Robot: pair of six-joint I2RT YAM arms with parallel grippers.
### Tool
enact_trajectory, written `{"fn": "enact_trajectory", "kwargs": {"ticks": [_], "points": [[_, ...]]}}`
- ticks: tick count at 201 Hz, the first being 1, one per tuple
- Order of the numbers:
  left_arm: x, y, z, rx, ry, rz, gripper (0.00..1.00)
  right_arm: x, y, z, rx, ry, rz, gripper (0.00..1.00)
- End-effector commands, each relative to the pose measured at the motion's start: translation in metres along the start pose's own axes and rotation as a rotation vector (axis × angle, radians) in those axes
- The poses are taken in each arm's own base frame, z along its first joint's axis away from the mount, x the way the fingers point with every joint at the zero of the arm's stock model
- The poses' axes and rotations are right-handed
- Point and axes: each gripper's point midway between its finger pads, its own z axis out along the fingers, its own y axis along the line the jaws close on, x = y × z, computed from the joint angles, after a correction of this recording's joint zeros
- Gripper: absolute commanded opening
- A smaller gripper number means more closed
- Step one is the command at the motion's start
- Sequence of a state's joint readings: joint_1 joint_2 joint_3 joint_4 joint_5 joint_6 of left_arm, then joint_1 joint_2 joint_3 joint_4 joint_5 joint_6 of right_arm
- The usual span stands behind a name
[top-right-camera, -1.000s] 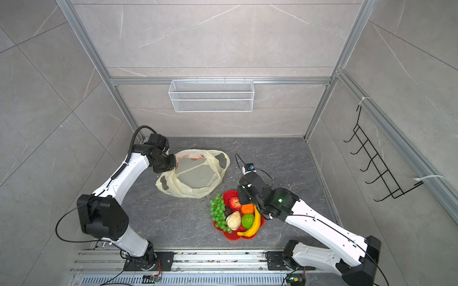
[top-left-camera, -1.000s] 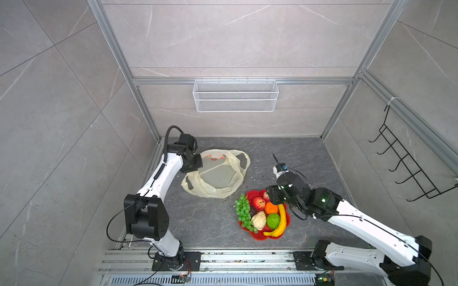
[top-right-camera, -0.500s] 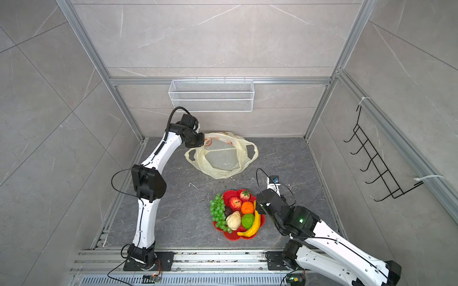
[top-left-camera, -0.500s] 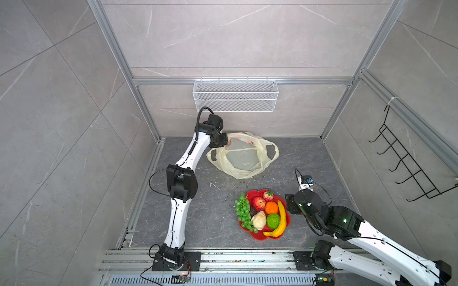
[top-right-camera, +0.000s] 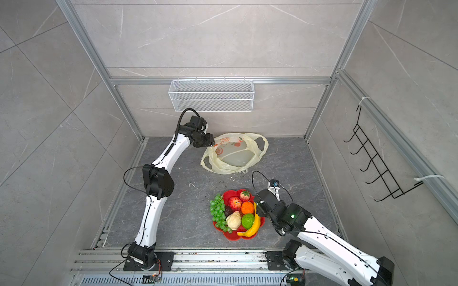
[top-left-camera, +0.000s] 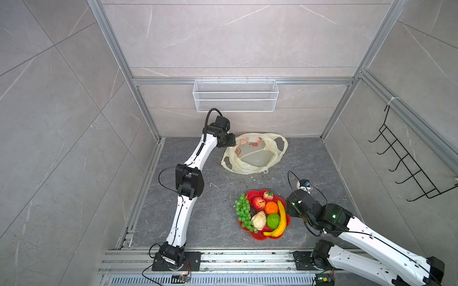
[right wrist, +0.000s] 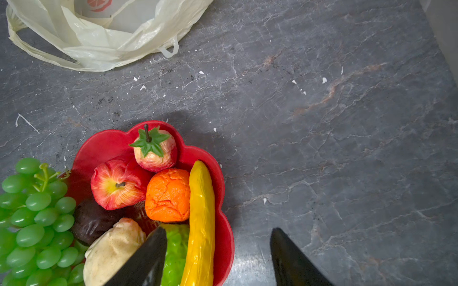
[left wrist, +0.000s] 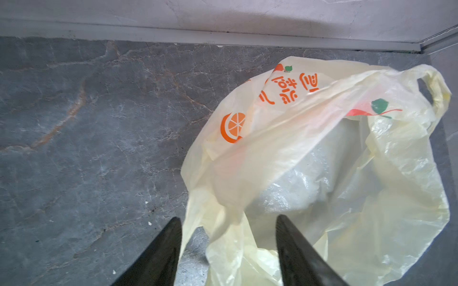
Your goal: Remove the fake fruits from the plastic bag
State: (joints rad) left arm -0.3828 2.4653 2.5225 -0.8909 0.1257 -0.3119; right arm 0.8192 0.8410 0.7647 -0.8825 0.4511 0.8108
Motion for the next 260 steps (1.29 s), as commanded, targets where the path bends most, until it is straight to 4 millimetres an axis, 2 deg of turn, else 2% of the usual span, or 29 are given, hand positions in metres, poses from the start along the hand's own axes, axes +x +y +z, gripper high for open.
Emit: {"fn": "enact_trajectory", "kwargs": {"ticks": [1, 10, 15, 17, 22, 46, 67, 90, 118, 142, 184, 215, 242, 260], "points": [[-0.034, -0.010, -0.061, -0.032, -0.127, 0.044, 0.71, 0.031, -0.008, 0.007, 0.011, 0.118, 0.037, 0.69], [-0.033, -0.010, -0.073, -0.041, -0.126, 0.048, 0.73, 0.043, -0.007, 0.010, -0.003, 0.164, 0.055, 0.69], [-0.028, -0.007, -0.072, -0.056, -0.108, 0.042, 0.74, 0.050, -0.007, 0.011, -0.008, 0.187, 0.064, 0.69], [-0.031, -0.009, -0.086, -0.055, -0.126, 0.042, 0.75, 0.050, -0.007, 0.011, -0.009, 0.190, 0.066, 0.69], [-0.031, -0.010, -0.096, -0.060, -0.130, 0.040, 0.75, 0.056, -0.009, 0.011, -0.007, 0.210, 0.073, 0.68], [-0.016, -0.009, -0.128, -0.072, -0.100, 0.018, 0.78, 0.063, -0.017, 0.004, 0.005, 0.235, 0.089, 0.67], [0.016, -0.020, -0.159, -0.027, -0.012, 0.057, 0.77, 0.075, -0.027, -0.003, 0.014, 0.275, 0.131, 0.65], [0.047, -0.011, -0.190, -0.061, 0.000, 0.050, 0.77, 0.084, -0.043, -0.008, 0.042, 0.275, 0.178, 0.61], [0.079, 0.000, -0.220, -0.078, -0.040, 0.018, 0.78, 0.088, -0.043, -0.003, 0.038, 0.289, 0.172, 0.57], [0.108, 0.004, -0.229, -0.043, -0.064, 0.037, 0.78, 0.093, -0.032, 0.013, 0.003, 0.340, 0.178, 0.56], [0.146, 0.031, -0.250, -0.117, -0.158, 0.078, 0.83, 0.086, -0.025, 0.032, -0.034, 0.375, 0.184, 0.52], [0.162, 0.046, -0.258, -0.156, -0.238, 0.117, 0.87, 0.082, -0.020, 0.041, -0.084, 0.395, 0.221, 0.46], [0.173, 0.058, -0.253, -0.201, -0.238, 0.125, 0.86, 0.082, -0.017, 0.048, -0.098, 0.414, 0.223, 0.39], [0.173, 0.058, -0.251, -0.203, -0.231, 0.124, 0.86, 0.084, -0.017, 0.054, -0.085, 0.427, 0.225, 0.32]]}}
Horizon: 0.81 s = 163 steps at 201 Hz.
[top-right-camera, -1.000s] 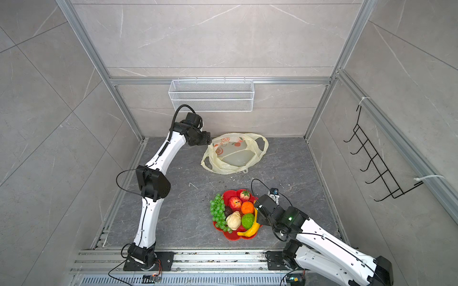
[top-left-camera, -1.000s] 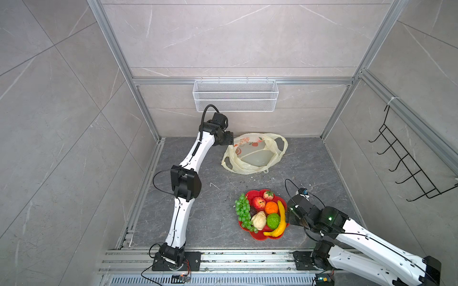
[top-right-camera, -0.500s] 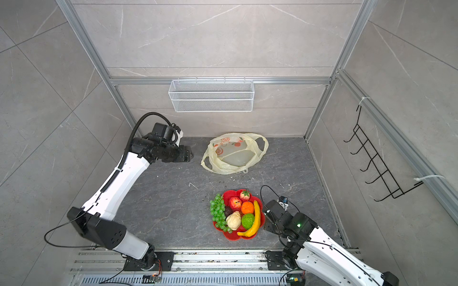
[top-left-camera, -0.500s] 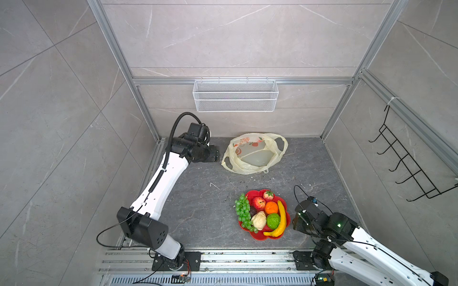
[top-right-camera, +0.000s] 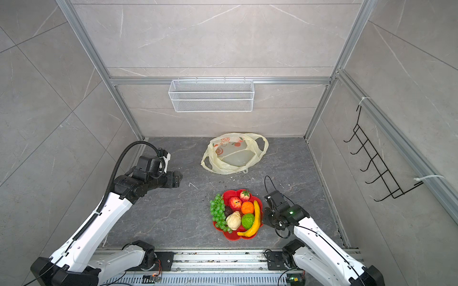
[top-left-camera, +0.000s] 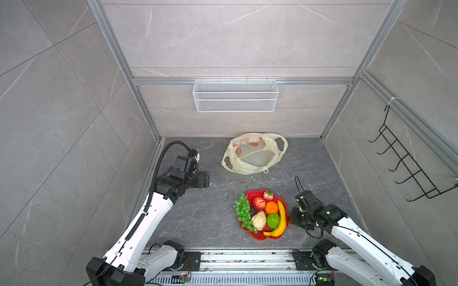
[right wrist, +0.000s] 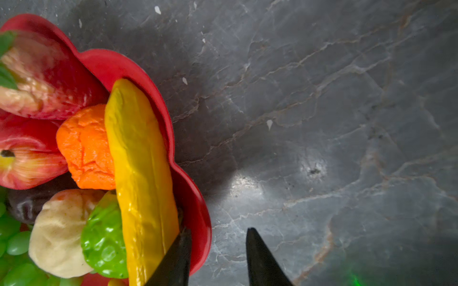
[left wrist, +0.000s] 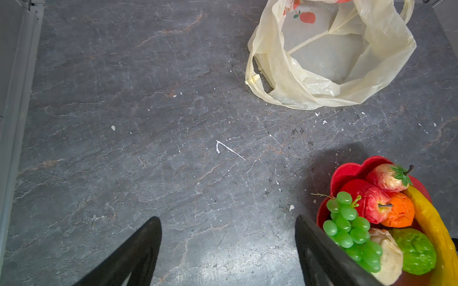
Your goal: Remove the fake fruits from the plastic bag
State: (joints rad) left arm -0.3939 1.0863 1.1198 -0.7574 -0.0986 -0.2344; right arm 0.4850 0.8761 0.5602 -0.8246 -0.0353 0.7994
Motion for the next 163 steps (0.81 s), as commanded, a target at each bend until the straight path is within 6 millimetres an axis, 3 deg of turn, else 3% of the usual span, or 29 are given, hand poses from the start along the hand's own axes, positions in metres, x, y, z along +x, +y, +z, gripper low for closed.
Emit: {"fn": "enact_trajectory", "kwargs": {"ticks": [1, 111, 163], "points": [[-0.016, 0.003, 0.000, -0.024, -0.068, 0.029, 0.86, 0.001, 0.004, 0.009, -0.016, 0.022, -0.026, 0.31], [-0.012, 0.003, 0.007, -0.029, -0.053, 0.036, 0.83, 0.002, 0.013, 0.027, -0.073, 0.034, 0.023, 0.06], [-0.015, 0.007, 0.000, -0.046, -0.091, 0.025, 0.83, -0.010, 0.027, 0.029, -0.151, -0.032, 0.105, 0.04]]}}
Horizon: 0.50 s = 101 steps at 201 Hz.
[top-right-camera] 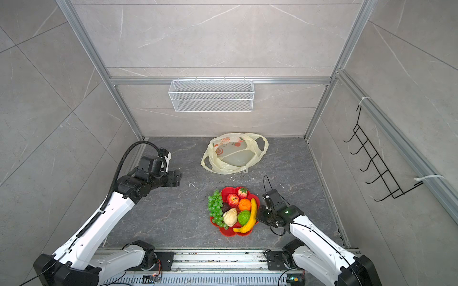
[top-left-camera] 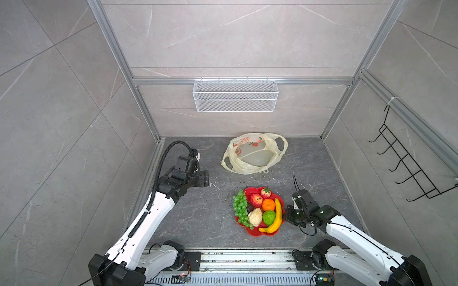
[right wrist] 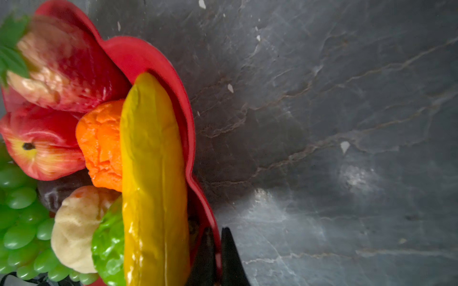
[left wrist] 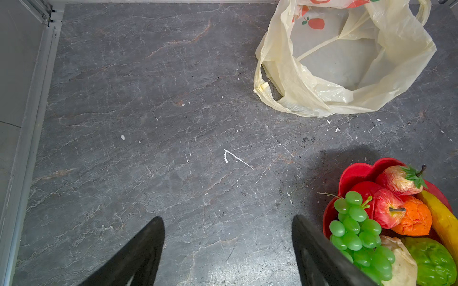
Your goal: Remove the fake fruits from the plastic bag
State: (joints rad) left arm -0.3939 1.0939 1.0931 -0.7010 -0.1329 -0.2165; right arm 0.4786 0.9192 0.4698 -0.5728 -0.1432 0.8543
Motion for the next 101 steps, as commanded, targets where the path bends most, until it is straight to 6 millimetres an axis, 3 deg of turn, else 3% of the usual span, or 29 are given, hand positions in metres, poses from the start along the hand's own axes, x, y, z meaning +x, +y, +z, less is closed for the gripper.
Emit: {"fn": "enact_trajectory", "kwargs": {"ticks": [1, 42, 101], "points": [[-0.011, 0.003, -0.008, -0.018, -0.063, 0.008, 0.83, -0.005, -0.001, 0.006, 0.007, -0.035, 0.052, 0.04], [-0.012, 0.004, -0.009, -0.021, -0.070, 0.005, 0.83, -0.019, 0.022, 0.019, -0.015, -0.047, 0.027, 0.03], [-0.015, 0.014, -0.017, -0.065, -0.113, -0.030, 0.83, -0.051, 0.071, 0.047, -0.042, -0.093, -0.023, 0.03]]}}
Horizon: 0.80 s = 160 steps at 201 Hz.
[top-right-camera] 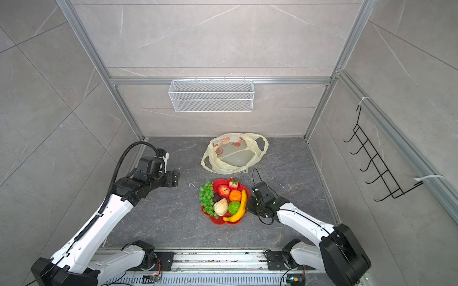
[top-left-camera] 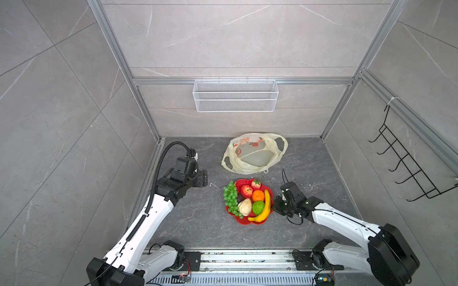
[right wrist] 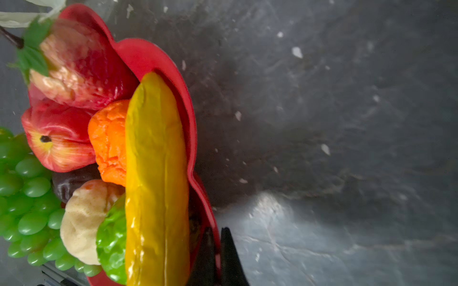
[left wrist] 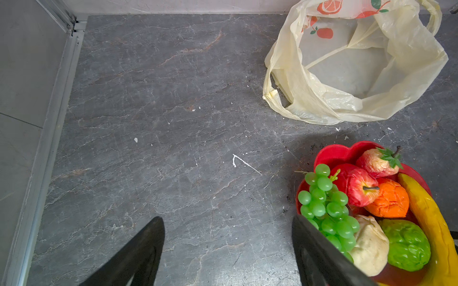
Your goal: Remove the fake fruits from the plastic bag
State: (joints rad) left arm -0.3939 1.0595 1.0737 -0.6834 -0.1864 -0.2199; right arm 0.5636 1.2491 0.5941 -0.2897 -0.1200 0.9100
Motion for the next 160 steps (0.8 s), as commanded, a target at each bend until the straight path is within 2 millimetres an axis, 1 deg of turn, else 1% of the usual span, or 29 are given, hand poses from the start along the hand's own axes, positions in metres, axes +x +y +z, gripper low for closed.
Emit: {"fn": "enact_trajectory", "kwargs": {"ticks": [1, 27, 37, 51, 69, 78, 85, 96, 107, 125, 139, 160], "points": [[-0.012, 0.005, -0.010, -0.020, -0.068, -0.024, 0.83, -0.019, 0.010, 0.012, 0.023, -0.064, 0.002, 0.03], [-0.012, 0.007, -0.014, -0.028, -0.081, -0.027, 0.83, -0.018, 0.019, 0.030, 0.034, -0.033, -0.006, 0.02], [-0.012, 0.008, -0.015, -0.033, -0.086, -0.027, 0.83, -0.019, 0.026, 0.033, 0.036, -0.033, -0.015, 0.02], [-0.013, 0.009, -0.016, -0.035, -0.090, -0.028, 0.83, -0.020, 0.029, 0.035, 0.038, -0.038, -0.017, 0.03], [-0.012, 0.010, -0.015, -0.041, -0.085, -0.027, 0.83, -0.022, 0.028, 0.031, 0.049, -0.052, -0.022, 0.09], [-0.012, 0.011, -0.015, -0.046, -0.084, -0.026, 0.83, -0.023, 0.027, 0.029, 0.052, -0.056, -0.029, 0.17], [-0.012, 0.012, -0.016, -0.054, -0.086, -0.027, 0.83, -0.023, 0.028, 0.025, 0.055, -0.057, -0.038, 0.25], [-0.013, 0.015, -0.016, -0.068, -0.090, -0.028, 0.83, -0.024, 0.026, 0.018, 0.069, -0.062, -0.052, 0.32], [-0.013, 0.017, -0.016, -0.082, -0.093, -0.030, 0.83, -0.026, 0.025, 0.007, 0.078, -0.080, -0.069, 0.39], [-0.013, 0.023, -0.017, -0.116, -0.099, -0.038, 0.84, -0.031, 0.017, -0.015, 0.115, -0.129, -0.104, 0.56], [-0.016, 0.034, -0.019, -0.177, -0.105, -0.046, 0.84, -0.035, 0.014, -0.032, 0.125, -0.168, -0.152, 0.60], [-0.021, 0.057, -0.026, -0.308, -0.125, -0.116, 0.85, -0.047, 0.007, -0.057, 0.172, -0.234, -0.212, 0.65]]}}
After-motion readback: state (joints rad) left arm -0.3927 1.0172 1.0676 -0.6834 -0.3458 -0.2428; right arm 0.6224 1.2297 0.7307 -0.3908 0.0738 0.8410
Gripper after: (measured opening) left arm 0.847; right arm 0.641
